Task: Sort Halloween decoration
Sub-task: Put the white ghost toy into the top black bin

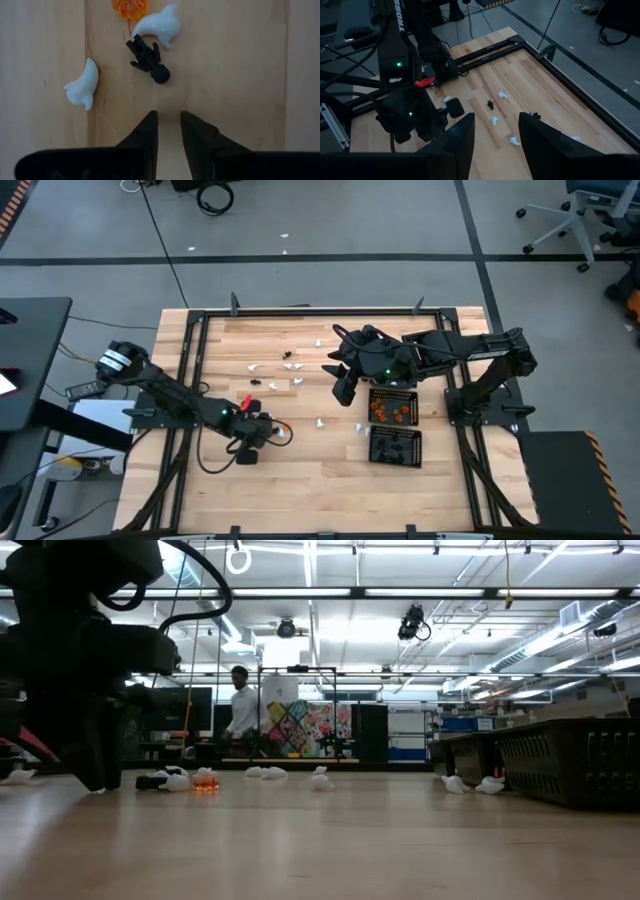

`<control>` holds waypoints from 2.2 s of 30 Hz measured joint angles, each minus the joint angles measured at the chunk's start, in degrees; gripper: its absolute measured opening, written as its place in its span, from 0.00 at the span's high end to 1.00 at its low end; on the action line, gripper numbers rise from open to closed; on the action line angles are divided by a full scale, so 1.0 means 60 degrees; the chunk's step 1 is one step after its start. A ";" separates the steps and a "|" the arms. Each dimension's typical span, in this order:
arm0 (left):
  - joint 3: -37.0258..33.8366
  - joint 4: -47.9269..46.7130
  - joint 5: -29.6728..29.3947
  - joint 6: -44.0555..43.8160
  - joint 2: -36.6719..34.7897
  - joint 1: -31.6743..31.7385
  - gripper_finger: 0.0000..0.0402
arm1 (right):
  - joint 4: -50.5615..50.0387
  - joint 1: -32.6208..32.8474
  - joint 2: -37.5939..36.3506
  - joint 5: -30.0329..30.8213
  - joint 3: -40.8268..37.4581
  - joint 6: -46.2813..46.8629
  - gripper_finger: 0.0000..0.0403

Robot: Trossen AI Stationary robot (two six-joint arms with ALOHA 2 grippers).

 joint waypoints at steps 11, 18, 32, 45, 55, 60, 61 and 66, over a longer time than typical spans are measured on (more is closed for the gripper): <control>0.0991 -0.2876 0.0040 -0.2256 -0.0999 0.0470 0.83 | 0.0008 -0.0047 0.0000 0.0000 0.0000 -0.0083 0.61; 0.0994 -0.4501 0.0458 -0.3473 -0.1422 0.1658 0.77 | 0.0109 -0.0143 0.0000 0.0000 0.0000 -0.0391 0.61; 0.0994 -0.5997 0.1344 0.0468 0.0585 0.2896 0.40 | 0.0746 -0.0419 0.0000 -0.0429 -0.0004 -0.1104 0.61; 0.1013 -0.6225 0.1534 0.2076 0.1712 0.2528 0.40 | 0.0780 -0.0415 0.0000 -0.0435 -0.0004 -0.1173 0.61; 0.1023 -0.6146 0.1459 0.2535 0.1743 0.2486 0.56 | 0.0776 -0.0415 0.0000 -0.0433 -0.0004 -0.1192 0.61; 0.1037 -0.6142 0.1421 0.2436 0.1743 0.2486 0.64 | 0.0776 -0.0415 0.0000 -0.0433 -0.0004 -0.1299 0.61; 0.1057 -0.6147 0.1422 0.2424 0.1749 0.2486 0.64 | 0.0776 -0.0415 0.0000 -0.0433 -0.0004 -0.1332 0.61; 0.1176 -0.6128 0.1435 0.2348 0.1768 0.2518 0.67 | 0.0774 -0.0448 0.0000 -0.0433 0.0000 -0.1415 0.61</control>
